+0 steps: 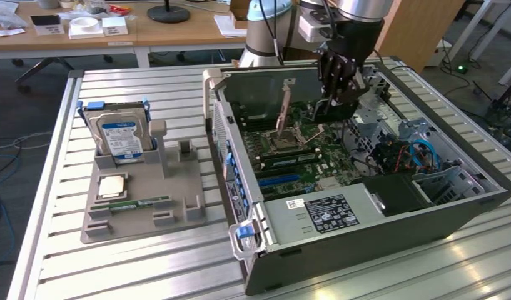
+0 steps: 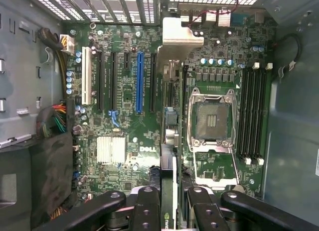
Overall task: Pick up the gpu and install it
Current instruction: 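Insert the gpu into the slot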
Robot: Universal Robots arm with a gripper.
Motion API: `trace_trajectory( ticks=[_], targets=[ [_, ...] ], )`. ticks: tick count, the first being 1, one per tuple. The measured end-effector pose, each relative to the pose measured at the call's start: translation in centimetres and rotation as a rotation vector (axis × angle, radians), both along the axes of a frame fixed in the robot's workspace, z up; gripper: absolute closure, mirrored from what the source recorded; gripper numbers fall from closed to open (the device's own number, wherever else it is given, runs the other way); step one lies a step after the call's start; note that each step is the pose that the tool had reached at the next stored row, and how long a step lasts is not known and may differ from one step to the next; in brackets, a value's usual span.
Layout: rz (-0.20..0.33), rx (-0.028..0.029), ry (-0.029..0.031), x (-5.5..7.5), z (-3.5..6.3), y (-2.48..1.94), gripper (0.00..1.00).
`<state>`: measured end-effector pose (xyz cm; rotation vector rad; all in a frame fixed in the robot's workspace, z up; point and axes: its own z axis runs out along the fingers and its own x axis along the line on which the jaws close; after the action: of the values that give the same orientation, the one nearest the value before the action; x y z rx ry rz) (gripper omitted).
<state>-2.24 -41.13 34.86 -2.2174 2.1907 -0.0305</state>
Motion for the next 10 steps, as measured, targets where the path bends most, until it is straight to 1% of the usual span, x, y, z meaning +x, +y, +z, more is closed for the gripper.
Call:
trace_trajectory(
  ticks=[10],
  targets=[
    [-0.026, -0.0025, 0.0000, -0.12, -0.08, -0.37, 0.74]
  ],
)
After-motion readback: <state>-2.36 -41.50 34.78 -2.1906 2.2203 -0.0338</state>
